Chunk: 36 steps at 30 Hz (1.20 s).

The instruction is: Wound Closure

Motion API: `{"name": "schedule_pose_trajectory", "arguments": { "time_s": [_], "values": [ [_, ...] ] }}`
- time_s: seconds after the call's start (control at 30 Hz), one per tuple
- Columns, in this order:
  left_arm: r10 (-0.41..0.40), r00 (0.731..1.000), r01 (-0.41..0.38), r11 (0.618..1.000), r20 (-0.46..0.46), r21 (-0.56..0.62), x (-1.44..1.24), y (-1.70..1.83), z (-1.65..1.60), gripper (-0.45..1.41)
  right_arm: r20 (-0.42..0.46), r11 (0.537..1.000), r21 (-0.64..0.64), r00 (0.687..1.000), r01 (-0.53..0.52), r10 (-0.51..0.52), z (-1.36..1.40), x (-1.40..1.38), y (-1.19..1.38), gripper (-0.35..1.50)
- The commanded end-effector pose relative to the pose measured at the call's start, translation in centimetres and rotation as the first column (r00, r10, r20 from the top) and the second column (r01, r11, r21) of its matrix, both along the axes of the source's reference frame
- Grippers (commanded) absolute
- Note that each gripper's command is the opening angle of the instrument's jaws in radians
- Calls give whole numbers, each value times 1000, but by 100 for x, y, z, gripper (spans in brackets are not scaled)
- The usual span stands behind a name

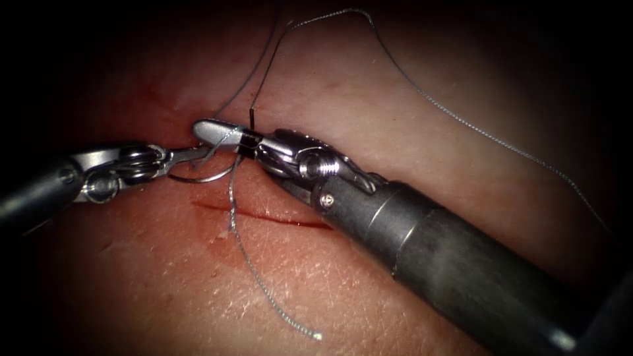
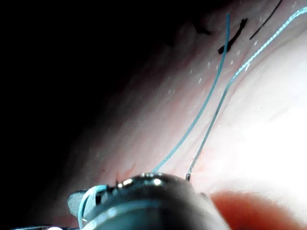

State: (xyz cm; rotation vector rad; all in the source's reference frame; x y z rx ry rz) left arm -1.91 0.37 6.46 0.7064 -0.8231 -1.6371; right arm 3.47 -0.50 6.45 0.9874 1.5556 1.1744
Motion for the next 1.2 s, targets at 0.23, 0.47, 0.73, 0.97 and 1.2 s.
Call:
{"name": "schedule_pose_trajectory", "arguments": {
  "time_s": [0.23,0.47,0.73,0.97,1.2],
  "values": [
    [80,996,-79,997,46,-25,-8,10,18,-45,-81,994,-96,995,53,-61,8,3,12,-35],
    [122,991,-121,993,57,-9,-18,-2,27,-45,-75,992,-121,996,28,-37,17,23,15,-35],
    [157,985,-156,988,71,-15,-18,-1,28,-45,-163,984,-146,979,98,-121,21,32,7,-35],
    [174,983,-171,984,56,-48,-16,4,28,-45,-264,978,-155,948,138,-176,16,27,0,-35],
    [206,977,-199,975,58,-100,-18,11,25,-45,-325,961,-173,909,214,-261,12,32,-14,-35]
  ]
}}
